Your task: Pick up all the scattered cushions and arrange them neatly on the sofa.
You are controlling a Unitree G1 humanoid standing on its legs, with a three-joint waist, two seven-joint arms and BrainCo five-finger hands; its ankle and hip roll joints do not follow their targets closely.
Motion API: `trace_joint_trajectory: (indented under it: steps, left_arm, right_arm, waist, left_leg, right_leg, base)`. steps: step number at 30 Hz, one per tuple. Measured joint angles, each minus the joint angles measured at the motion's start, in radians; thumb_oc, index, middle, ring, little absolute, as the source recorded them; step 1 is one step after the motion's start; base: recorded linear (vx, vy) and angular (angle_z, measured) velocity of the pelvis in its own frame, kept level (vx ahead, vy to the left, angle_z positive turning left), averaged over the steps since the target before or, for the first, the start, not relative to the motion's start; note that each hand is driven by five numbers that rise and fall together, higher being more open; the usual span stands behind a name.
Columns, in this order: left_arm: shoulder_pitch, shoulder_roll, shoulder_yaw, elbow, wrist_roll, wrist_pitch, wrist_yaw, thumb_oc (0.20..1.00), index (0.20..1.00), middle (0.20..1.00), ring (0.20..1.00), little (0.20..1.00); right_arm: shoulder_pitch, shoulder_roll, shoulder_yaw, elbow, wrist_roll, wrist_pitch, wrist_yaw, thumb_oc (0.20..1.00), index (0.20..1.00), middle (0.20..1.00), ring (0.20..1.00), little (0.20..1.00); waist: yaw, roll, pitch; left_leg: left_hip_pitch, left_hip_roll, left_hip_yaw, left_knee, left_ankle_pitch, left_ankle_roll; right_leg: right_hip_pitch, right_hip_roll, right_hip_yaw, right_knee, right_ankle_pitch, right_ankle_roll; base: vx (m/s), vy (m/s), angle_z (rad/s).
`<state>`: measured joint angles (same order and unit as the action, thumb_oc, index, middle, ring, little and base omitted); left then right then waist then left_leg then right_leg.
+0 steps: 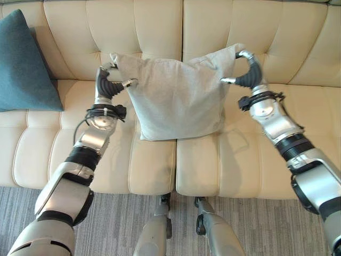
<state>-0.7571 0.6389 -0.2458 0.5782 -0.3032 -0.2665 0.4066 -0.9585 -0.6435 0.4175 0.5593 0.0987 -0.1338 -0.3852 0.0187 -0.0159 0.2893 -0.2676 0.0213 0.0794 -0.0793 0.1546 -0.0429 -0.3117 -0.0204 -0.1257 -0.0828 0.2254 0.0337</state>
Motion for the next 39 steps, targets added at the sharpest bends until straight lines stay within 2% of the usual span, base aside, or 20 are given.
trace_joint_trajectory:
  steps: [4, 8, 11, 15, 21, 23, 24, 25, 26, 27, 28, 29, 30, 31, 33, 34, 35, 36, 38, 39]
  left_arm:
    - [0.366, -0.003, 0.169, -0.217, 0.000, -0.025, -0.046, 1.000, 1.000, 1.000, 1.000, 1.000]
    - [0.664, -0.020, 0.272, -0.257, 0.023, -0.010, -0.153, 1.000, 1.000, 1.000, 1.000, 1.000]
    - [0.902, -0.102, 0.334, -0.246, 0.022, 0.034, -0.228, 1.000, 1.000, 1.000, 1.000, 1.000]
    - [1.077, -0.213, 0.312, -0.192, 0.022, 0.077, -0.311, 1.000, 1.000, 1.000, 1.000, 1.000]
    - [1.113, -0.295, 0.227, -0.004, 0.068, 0.097, -0.387, 1.000, 1.000, 1.000, 1.000, 1.000]
    - [1.111, -0.308, 0.216, 0.001, 0.070, 0.100, -0.387, 1.000, 1.000, 1.000, 1.000, 1.000]
    - [1.050, -0.307, 0.206, 0.035, 0.068, 0.103, -0.377, 1.000, 1.000, 1.000, 1.000, 1.000]
    - [1.029, -0.308, 0.201, 0.032, 0.067, 0.103, -0.375, 1.000, 1.000, 1.000, 1.000, 1.000]
    - [0.992, -0.305, 0.202, 0.038, 0.071, 0.103, -0.373, 1.000, 1.000, 1.000, 1.000, 1.000]
    - [0.955, -0.306, 0.200, 0.041, 0.071, 0.103, -0.366, 1.000, 1.000, 1.000, 1.000, 1.000]
    - [0.908, -0.286, 0.194, 0.026, 0.088, 0.087, -0.360, 1.000, 1.000, 1.000, 1.000, 1.000]
    - [0.904, -0.264, 0.188, 0.018, 0.088, 0.081, -0.356, 1.000, 1.000, 1.000, 1.000, 1.000]
    - [0.904, -0.254, 0.188, 0.014, 0.088, 0.079, -0.351, 1.000, 1.000, 1.000, 1.000, 1.000]
    - [0.911, -0.250, 0.185, 0.009, 0.088, 0.079, -0.340, 1.000, 1.000, 1.000, 1.000, 1.000]
    - [0.915, -0.235, 0.165, -0.014, 0.088, 0.080, -0.320, 1.000, 1.000, 1.000, 1.000, 1.000]
    - [0.905, -0.236, 0.165, -0.009, 0.088, 0.077, -0.320, 1.000, 1.000, 1.000, 1.000, 1.000]
    - [0.881, -0.276, 0.157, 0.020, 0.088, 0.080, -0.317, 1.000, 1.000, 1.000, 1.000, 1.000]
    - [0.879, -0.285, 0.138, 0.024, 0.088, 0.082, -0.318, 1.000, 1.000, 1.000, 1.000, 1.000]
    - [0.915, -0.289, 0.119, 0.034, 0.089, 0.093, -0.319, 1.000, 1.000, 1.000, 1.000, 1.000]
    - [0.918, -0.280, 0.108, 0.032, 0.089, 0.098, -0.321, 1.000, 1.000, 1.000, 1.000, 1.000]
  right_arm:
    - [0.380, -0.027, -0.208, -0.246, -0.001, -0.033, 0.043, 1.000, 1.000, 1.000, 1.000, 1.000]
    - [0.745, -0.021, -0.373, -0.371, 0.001, -0.043, 0.174, 1.000, 1.000, 1.000, 1.000, 1.000]
    - [1.009, 0.040, -0.447, -0.380, 0.021, -0.034, 0.268, 1.000, 1.000, 1.000, 1.000, 1.000]
    - [1.191, 0.119, -0.414, -0.350, 0.041, -0.029, 0.368, 1.000, 1.000, 1.000, 1.000, 1.000]
    - [1.270, 0.231, -0.287, -0.110, 0.015, -0.026, 0.436, 1.000, 1.000, 1.000, 1.000, 1.000]
    - [1.274, 0.236, -0.269, -0.091, -0.005, -0.012, 0.441, 1.000, 1.000, 1.000, 1.000, 1.000]
    - [1.193, 0.269, -0.270, 0.037, -0.020, -0.010, 0.422, 1.000, 1.000, 1.000, 1.000, 1.000]
    - [1.153, 0.266, -0.265, 0.064, -0.021, -0.004, 0.418, 1.000, 1.000, 1.000, 1.000, 1.000]
    - [1.118, 0.268, -0.255, 0.070, -0.020, -0.001, 0.415, 1.000, 1.000, 1.000, 1.000, 1.000]
    - [1.117, 0.263, -0.249, 0.071, -0.020, 0.000, 0.407, 1.000, 1.000, 1.000, 1.000, 1.000]
    - [1.113, 0.262, -0.227, 0.063, -0.019, 0.007, 0.404, 1.000, 1.000, 1.000, 1.000, 1.000]
    - [1.111, 0.265, -0.227, 0.058, -0.019, 0.003, 0.403, 1.000, 1.000, 1.000, 1.000, 1.000]
    - [1.111, 0.264, -0.230, 0.059, -0.019, 0.001, 0.401, 1.000, 1.000, 1.000, 1.000, 1.000]
    - [1.095, 0.261, -0.233, 0.057, -0.020, -0.003, 0.390, 1.000, 1.000, 1.000, 1.000, 1.000]
    - [1.090, 0.259, -0.232, 0.054, -0.019, -0.015, 0.366, 1.000, 1.000, 1.000, 1.000, 1.000]
    - [1.085, 0.257, -0.232, 0.056, -0.018, -0.015, 0.364, 1.000, 1.000, 1.000, 1.000, 1.000]
    - [1.067, 0.240, -0.238, 0.063, -0.018, -0.010, 0.359, 1.000, 1.000, 1.000, 1.000, 1.000]
    - [1.063, 0.237, -0.239, 0.052, -0.018, -0.013, 0.349, 1.000, 1.000, 1.000, 1.000, 1.000]
    - [1.056, 0.226, -0.238, 0.053, -0.018, -0.013, 0.340, 1.000, 1.000, 1.000, 1.000, 1.000]
    - [1.057, 0.219, -0.238, 0.042, -0.017, -0.013, 0.333, 1.000, 1.000, 1.000, 1.000, 1.000]
  waist:
    - [0.000, -0.005, -0.005]
    - [-0.015, -0.023, -0.037]
    - [-0.016, -0.033, -0.082]
    - [-0.034, -0.035, -0.133]
    - [-0.044, -0.046, -0.209]
    - [-0.046, -0.033, -0.225]
    - [-0.049, -0.044, -0.216]
    - [-0.047, -0.025, -0.199]
    - [-0.051, -0.011, -0.182]
    - [-0.063, 0.014, -0.170]
    - [-0.050, 0.037, -0.166]
    - [-0.034, 0.038, -0.166]
    - [-0.034, 0.048, -0.159]
    - [-0.016, 0.042, -0.163]
    - [-0.009, 0.025, -0.166]
    - [0.001, 0.026, -0.158]
    - [0.003, 0.072, -0.146]
    - [0.015, 0.075, -0.133]
    - [0.012, 0.050, -0.120]
    - [0.001, 0.029, -0.118]
  left_leg:
    - [0.130, 0.004, 0.013, -0.001, -0.036, 0.004]
    - [0.175, 0.000, 0.015, -0.001, -0.070, 0.004]
    - [0.205, -0.004, 0.021, -0.002, -0.079, 0.016]
    - [0.237, -0.010, 0.047, -0.008, -0.102, 0.020]
    - [0.267, -0.024, 0.106, -0.007, -0.115, 0.033]
    - [0.253, -0.025, 0.129, -0.005, -0.112, 0.052]
    - [0.191, -0.035, 0.152, 0.055, -0.098, 0.083]
    - [0.186, -0.023, 0.158, 0.052, -0.110, 0.092]
    - [0.168, -0.018, 0.166, 0.051, -0.064, 0.110]
    - [0.153, -0.004, 0.145, 0.056, -0.078, 0.125]
    - [0.146, 0.016, 0.120, 0.055, -0.029, 0.118]
    - [0.146, 0.024, 0.116, 0.055, -0.018, 0.112]
    - [0.142, 0.032, 0.109, 0.052, -0.029, 0.125]
    - [0.132, 0.030, 0.097, 0.058, -0.002, 0.097]
    - [0.074, 0.033, 0.061, 0.052, 0.042, 0.035]
    - [0.047, 0.034, 0.051, 0.044, 0.060, 0.009]
    - [0.027, 0.073, 0.030, 0.026, 0.057, -0.010]
    - [0.001, 0.098, 0.037, 0.016, -0.013, -0.097]
    - [-0.002, 0.093, 0.037, 0.039, -0.028, -0.098]
    - [-0.011, 0.051, 0.011, 0.111, -0.044, -0.082]
  right_leg:
    - [0.125, 0.004, 0.019, 0.000, -0.026, -0.003]
    - [0.169, 0.001, 0.021, 0.000, -0.074, 0.003]
    - [0.192, -0.001, 0.041, -0.001, -0.079, 0.003]
    - [0.216, -0.007, 0.058, -0.006, -0.089, 0.011]
    - [0.209, -0.022, 0.102, -0.007, -0.098, 0.013]
    - [0.194, -0.029, 0.097, -0.005, -0.098, 0.047]
    - [0.114, -0.034, 0.127, 0.054, 0.013, 0.081]
    - [0.101, -0.031, 0.131, 0.055, 0.034, 0.131]
    - [0.086, -0.042, 0.132, 0.100, -0.018, 0.177]
    - [0.053, -0.034, 0.123, 0.255, -0.113, 0.128]
    - [0.029, -0.029, 0.126, 0.600, -0.284, 0.107]
    - [0.038, -0.026, 0.131, 0.718, -0.328, 0.120]
    - [0.064, -0.031, 0.129, 0.734, -0.353, 0.129]
    - [0.110, -0.027, 0.126, 0.714, -0.375, 0.140]
    - [0.226, 0.002, 0.119, 0.493, -0.480, 0.042]
    - [0.254, 0.019, 0.119, 0.386, -0.502, -0.017]
    - [0.270, 0.071, 0.108, 0.310, -0.451, -0.045]
    - [0.253, 0.097, 0.118, 0.258, -0.383, -0.084]
    - [0.230, 0.092, 0.103, 0.247, -0.333, -0.129]
    - [0.225, 0.064, 0.101, 0.232, -0.313, -0.134]
  base:
    - [0.18, 0.039, -0.09]
    - [0.12, 0.050, -0.03]
    - [0.06, 0.064, -0.16]
    - [-0.02, 0.064, -0.16]
    - [-0.09, 0.043, -0.29]
    - [-0.56, 0.016, -0.50]
    - [-0.61, -0.010, -0.68]
    - [-0.40, -0.051, -0.57]
    - [-0.24, -0.067, -0.01]
    - [-0.36, -0.112, 0.42]
    - [-0.35, -0.137, 0.45]
    - [-0.31, -0.162, 0.25]
    - [-0.32, -0.196, -0.04]
    - [-0.33, -0.202, 0.14]
    - [-0.37, -0.197, 0.43]
    - [-0.35, -0.154, 0.48]
    - [-0.36, -0.110, 0.41]
    - [-0.53, -0.079, 0.26]
    - [-0.47, -0.029, 0.09]
    - [-0.23, -0.007, 0.16]
